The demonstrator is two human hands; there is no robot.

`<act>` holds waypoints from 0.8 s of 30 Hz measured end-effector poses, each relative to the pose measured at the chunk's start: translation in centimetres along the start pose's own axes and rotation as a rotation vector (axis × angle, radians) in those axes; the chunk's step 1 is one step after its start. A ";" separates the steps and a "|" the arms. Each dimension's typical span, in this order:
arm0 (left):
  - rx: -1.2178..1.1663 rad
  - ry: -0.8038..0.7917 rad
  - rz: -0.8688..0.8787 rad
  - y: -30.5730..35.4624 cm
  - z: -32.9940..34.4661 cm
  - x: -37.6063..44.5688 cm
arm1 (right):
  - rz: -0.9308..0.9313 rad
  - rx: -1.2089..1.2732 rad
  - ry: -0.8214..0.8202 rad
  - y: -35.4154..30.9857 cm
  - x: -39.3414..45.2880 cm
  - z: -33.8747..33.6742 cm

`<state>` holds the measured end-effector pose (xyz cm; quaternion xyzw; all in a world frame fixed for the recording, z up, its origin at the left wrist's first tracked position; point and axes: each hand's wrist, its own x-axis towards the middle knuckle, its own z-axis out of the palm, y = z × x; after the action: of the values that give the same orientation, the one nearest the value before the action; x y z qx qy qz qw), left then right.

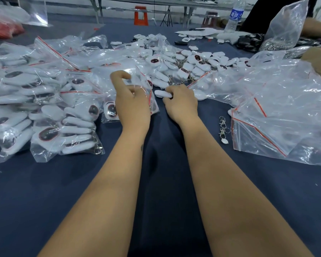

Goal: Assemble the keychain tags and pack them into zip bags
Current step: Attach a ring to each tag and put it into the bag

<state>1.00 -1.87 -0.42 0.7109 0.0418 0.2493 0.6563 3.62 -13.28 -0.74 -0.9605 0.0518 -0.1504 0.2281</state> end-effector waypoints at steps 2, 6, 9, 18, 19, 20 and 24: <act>0.043 -0.066 0.023 -0.1 0.0 -0.1 | 0.023 0.151 0.054 0.2 -0.2 -0.1; 0.179 -0.194 0.065 -0.3 0.2 -0.1 | 0.124 0.806 0.147 0.6 -1.6 -1.1; 0.263 -0.266 0.133 -0.5 0.2 -0.4 | 0.164 1.107 0.108 0.8 -2.6 -1.8; 0.338 -0.369 0.183 -0.1 0.0 -0.5 | 0.163 1.384 0.032 -0.2 -3.5 -2.0; 0.367 -0.385 0.192 -0.1 0.0 -0.5 | 0.156 1.394 0.027 -0.3 -3.5 -2.0; 0.388 -0.396 0.193 -0.1 0.0 -0.5 | 0.153 1.385 0.013 -0.4 -3.5 -1.9; 0.220 -0.389 0.100 0.5 -0.3 -0.9 | 0.173 1.266 -0.029 -0.3 -3.6 -1.4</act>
<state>-0.03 -2.05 -0.18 0.8141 -0.0939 0.1339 0.5573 -0.21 -12.98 -0.30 -0.6340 0.0273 -0.1197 0.7636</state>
